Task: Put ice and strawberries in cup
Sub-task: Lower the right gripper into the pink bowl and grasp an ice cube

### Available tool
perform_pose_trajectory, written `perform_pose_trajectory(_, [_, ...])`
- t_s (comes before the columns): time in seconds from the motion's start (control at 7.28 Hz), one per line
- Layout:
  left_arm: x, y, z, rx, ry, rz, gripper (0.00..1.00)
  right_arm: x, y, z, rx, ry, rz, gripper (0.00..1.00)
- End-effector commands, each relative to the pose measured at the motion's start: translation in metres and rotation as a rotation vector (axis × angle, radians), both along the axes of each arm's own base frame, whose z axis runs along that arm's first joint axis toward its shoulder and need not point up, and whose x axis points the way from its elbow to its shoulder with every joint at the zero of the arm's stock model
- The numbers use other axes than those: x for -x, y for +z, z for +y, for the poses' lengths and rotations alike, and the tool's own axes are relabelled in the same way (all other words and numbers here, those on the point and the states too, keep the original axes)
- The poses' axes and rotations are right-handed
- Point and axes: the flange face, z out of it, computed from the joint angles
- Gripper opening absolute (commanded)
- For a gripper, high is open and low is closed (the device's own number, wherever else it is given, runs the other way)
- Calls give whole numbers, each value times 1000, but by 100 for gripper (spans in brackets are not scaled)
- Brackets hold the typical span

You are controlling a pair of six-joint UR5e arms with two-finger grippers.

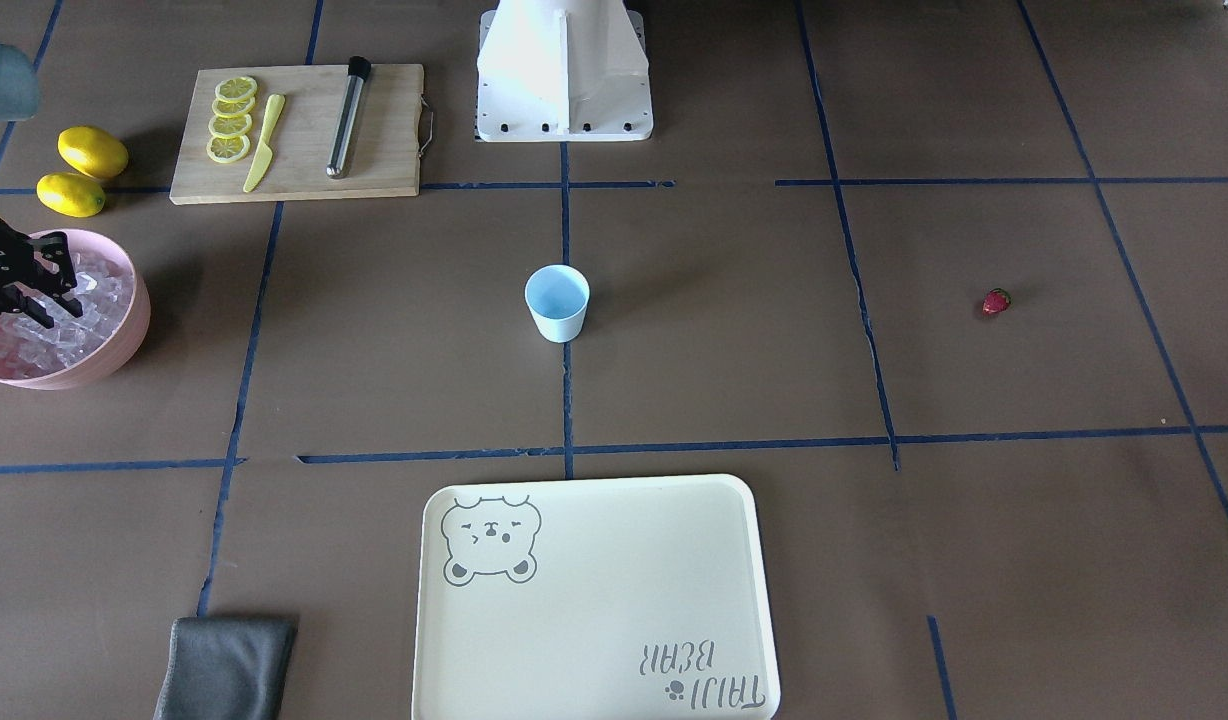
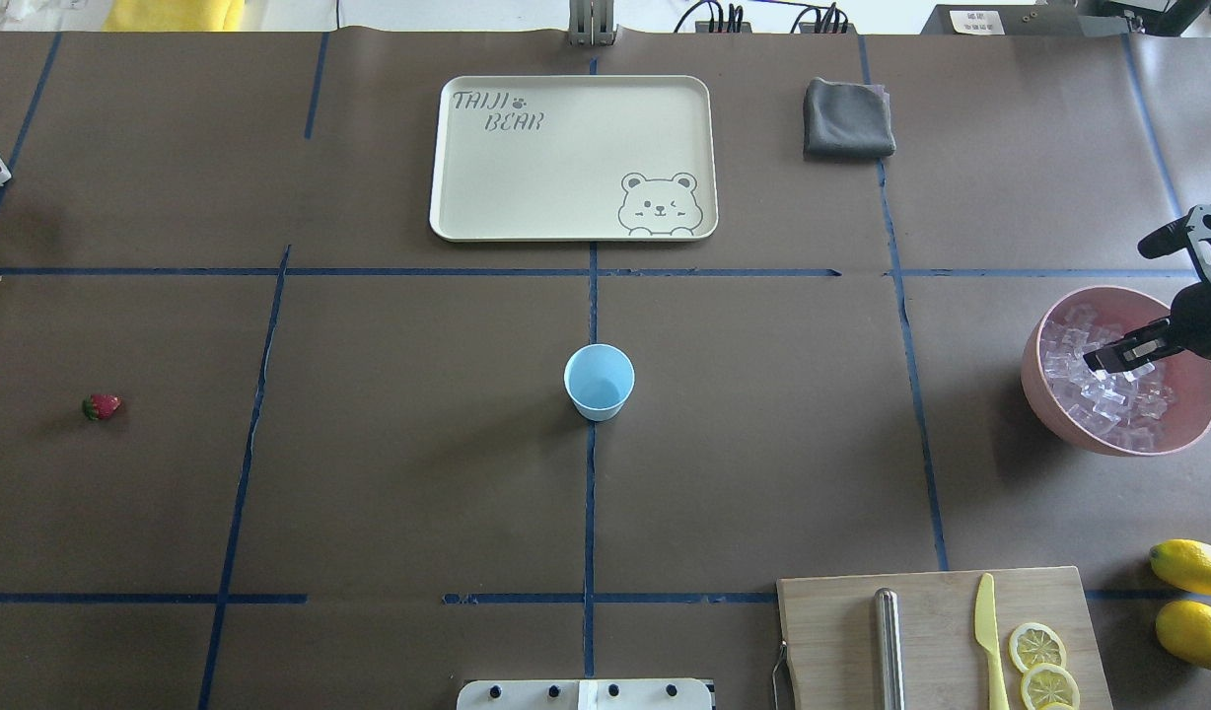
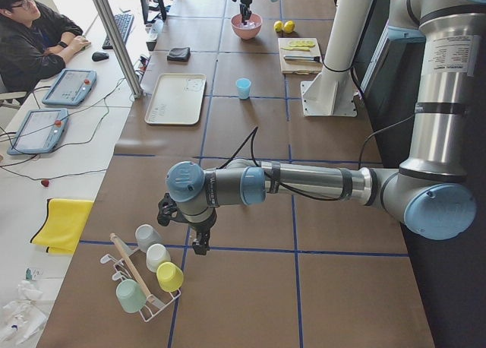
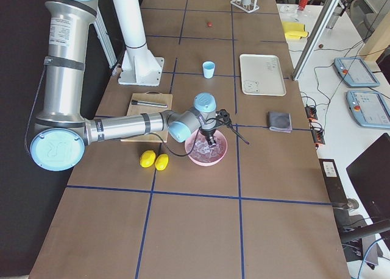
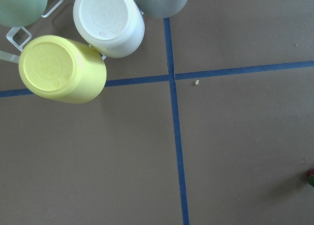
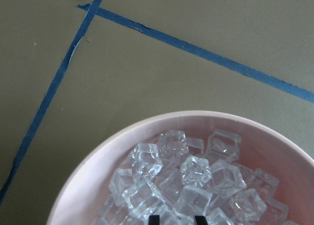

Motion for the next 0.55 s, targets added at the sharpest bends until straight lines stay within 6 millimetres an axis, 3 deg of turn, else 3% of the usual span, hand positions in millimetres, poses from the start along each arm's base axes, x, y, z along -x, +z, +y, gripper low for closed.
perform_pose_trajectory(0.0, [0, -1, 0, -1, 0, 0, 100, -1, -2, 0, -3, 1, -2, 0])
perform_pose_trajectory(0.14, [0, -1, 0, -1, 0, 0, 100, -3, -14, 1, -18, 1, -17, 0])
perform_pose_trajectory(0.41, [0, -3, 0, -7, 0, 0, 100, -53, -46, -19, -56, 104, -63, 0])
